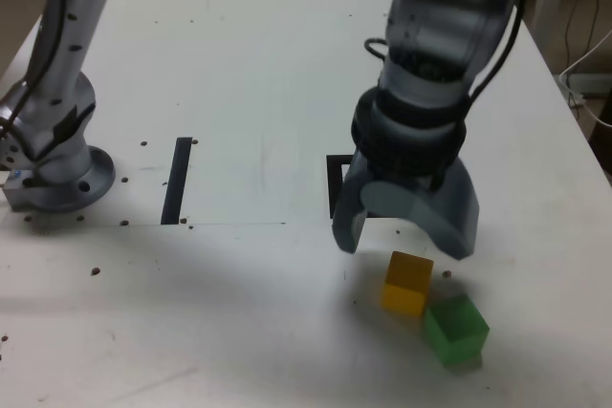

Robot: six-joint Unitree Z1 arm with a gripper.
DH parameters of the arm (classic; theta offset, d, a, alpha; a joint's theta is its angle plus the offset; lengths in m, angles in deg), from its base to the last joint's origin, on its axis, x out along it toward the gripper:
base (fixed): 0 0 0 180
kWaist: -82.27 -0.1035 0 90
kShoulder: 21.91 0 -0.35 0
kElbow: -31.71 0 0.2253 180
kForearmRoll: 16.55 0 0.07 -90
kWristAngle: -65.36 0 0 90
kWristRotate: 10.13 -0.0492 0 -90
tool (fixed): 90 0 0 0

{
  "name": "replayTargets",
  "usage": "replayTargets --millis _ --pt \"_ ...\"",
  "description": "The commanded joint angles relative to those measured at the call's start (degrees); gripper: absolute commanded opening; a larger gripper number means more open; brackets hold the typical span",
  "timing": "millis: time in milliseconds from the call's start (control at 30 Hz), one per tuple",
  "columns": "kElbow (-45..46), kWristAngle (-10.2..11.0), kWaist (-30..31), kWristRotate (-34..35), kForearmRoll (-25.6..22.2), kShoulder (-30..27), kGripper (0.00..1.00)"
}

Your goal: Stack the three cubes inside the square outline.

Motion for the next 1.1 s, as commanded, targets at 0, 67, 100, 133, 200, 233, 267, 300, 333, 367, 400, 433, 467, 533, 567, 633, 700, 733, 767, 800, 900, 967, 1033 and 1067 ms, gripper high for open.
replayTargets --millis 0,67,100,133,200,233,267,300,333,367,400,433,467,533,567,633,700,733,767,800,900,967,1033,1067 --pt "-0.4 -0.6 0.0 -0.4 0.0 1.1 0.98" --pt "-0.7 -1.0 0.0 -0.7 0.1 1.7 0.98" --pt "-0.9 -1.2 0.1 -0.8 0.2 2.0 0.98" --pt "-1.0 -1.2 0.1 -0.9 0.2 2.2 0.98" --pt "-1.4 -1.4 0.1 -1.0 0.2 2.7 0.97" --pt "-1.5 -1.4 0.1 -1.1 0.2 2.8 0.97" --pt "-1.5 -1.5 0.1 -1.1 0.2 3.0 0.97" --pt "-1.6 -1.7 0.1 -1.2 0.2 3.1 0.96" --pt "-1.6 -1.8 0.1 -1.2 0.2 3.3 0.96" --pt "-1.7 -2.0 0.0 -1.2 0.2 3.4 0.95" --pt "-1.7 -2.2 0.0 -1.3 0.2 3.6 0.95" --pt "-1.7 -2.4 0.0 -1.3 0.2 3.8 0.94" --pt "-1.7 -2.6 0.0 -1.3 0.2 4.0 0.93" --pt "-1.7 -3.1 0.1 -1.4 0.2 4.4 0.91" --pt "-1.7 -3.3 0.1 -1.5 0.1 4.6 0.90" --pt "-1.8 -3.6 0.1 -1.5 0.0 5.0 0.88" --pt "-2.1 -3.9 0.0 -1.5 -0.2 5.4 0.86" --pt "-2.2 -4.0 0.0 -1.5 -0.2 5.6 0.85" --pt "-2.4 -4.1 0.0 -1.5 -0.3 5.8 0.84" --pt "-2.5 -4.3 0.0 -1.5 -0.4 6.0 0.82" --pt "-2.7 -4.6 0.0 -1.4 -0.5 6.3 0.73" --pt "-2.9 -4.5 0.0 -1.3 -0.5 6.2 0.65" --pt "-3.0 -4.4 0.0 -1.3 -0.4 6.2 0.56" --pt "-3.0 -4.2 0.0 -1.3 -0.3 6.2 0.51"
